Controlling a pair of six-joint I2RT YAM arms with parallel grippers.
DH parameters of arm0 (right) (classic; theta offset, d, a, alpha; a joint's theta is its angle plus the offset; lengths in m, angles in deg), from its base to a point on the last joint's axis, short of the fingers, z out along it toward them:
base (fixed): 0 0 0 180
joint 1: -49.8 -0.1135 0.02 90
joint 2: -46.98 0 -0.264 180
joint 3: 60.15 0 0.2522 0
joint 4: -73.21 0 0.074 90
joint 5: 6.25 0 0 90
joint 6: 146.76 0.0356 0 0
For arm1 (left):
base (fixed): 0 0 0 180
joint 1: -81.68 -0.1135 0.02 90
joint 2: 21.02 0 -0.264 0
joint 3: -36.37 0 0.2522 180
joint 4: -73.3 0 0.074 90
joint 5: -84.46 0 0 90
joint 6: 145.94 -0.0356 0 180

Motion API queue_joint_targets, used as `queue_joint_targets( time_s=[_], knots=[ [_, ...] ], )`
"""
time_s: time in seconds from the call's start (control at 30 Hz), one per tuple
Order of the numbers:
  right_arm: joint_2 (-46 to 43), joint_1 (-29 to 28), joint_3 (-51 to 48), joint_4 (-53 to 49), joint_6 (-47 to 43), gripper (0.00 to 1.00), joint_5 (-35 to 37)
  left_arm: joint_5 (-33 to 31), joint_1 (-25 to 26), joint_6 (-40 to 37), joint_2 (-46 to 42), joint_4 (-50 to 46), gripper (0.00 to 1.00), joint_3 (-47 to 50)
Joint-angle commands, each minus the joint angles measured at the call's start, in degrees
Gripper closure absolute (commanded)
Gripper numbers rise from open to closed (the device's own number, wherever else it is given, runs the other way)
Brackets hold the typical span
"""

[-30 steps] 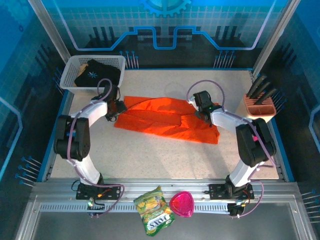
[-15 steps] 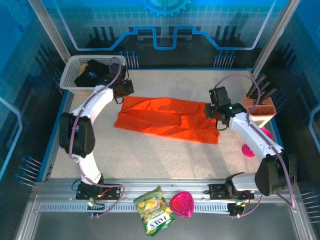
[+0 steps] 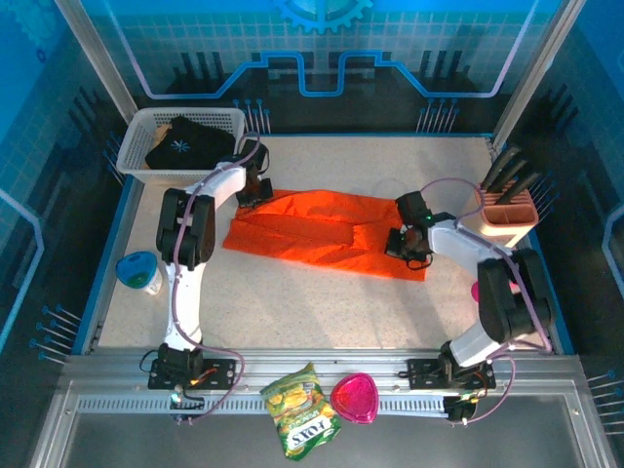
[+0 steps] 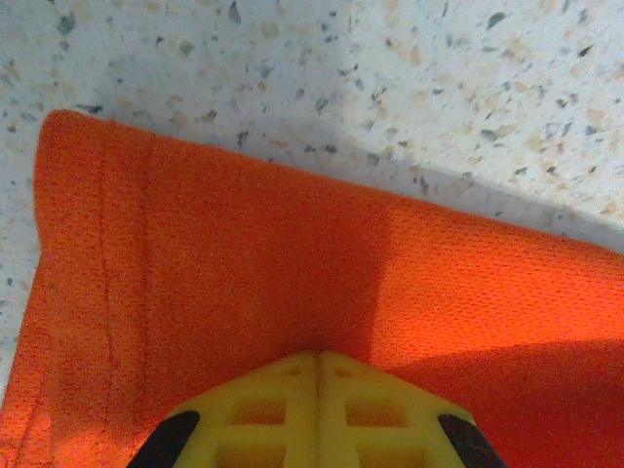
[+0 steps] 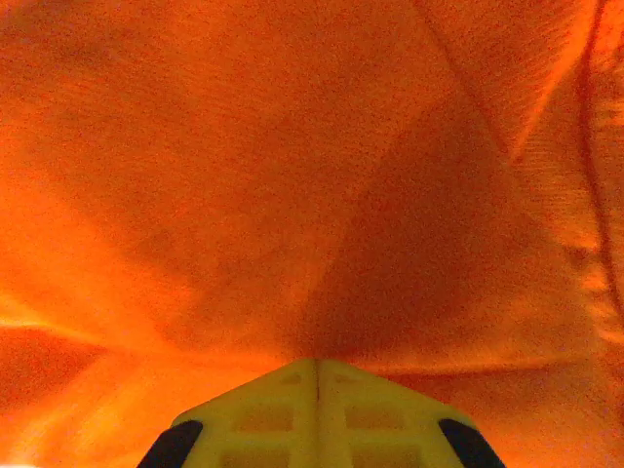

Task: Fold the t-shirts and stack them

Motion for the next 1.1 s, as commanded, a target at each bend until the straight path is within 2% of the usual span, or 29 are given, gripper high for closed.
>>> queue_joint_targets(
  time_s=[0.0,0.13,0.4,0.7,0.9,1.07],
  knots=[
    [5.3,0.9,2.7,1.4,1.0,1.00,-0.8,0.4,0.3,-0.1,0.0,-3.5,1.00,-0.3],
    [10.8,1.1,7.6,-0.3,-1.0,1.00,1.1,2.4,0.5,0.6,-1.7,-3.7,1.00,3.8],
    [21.5,4.7,22.9,-5.1,-8.1,1.00,0.9,6.2,2.3,4.0,-12.4,2.4,1.00,22.2],
    [37.6,8.6,45.6,-12.5,-17.3,1.00,-3.7,9.5,9.0,10.0,-26.5,5.2,1.00,39.2],
    [50.4,9.5,64.9,-20.1,-19.1,1.00,-8.6,8.6,16.2,17.2,-37.3,5.4,0.99,46.8],
    [61.9,9.6,86.8,-28.8,-18.9,1.00,-11.3,7.8,20.9,21.6,-42.8,5.0,0.97,50.2]
  ],
)
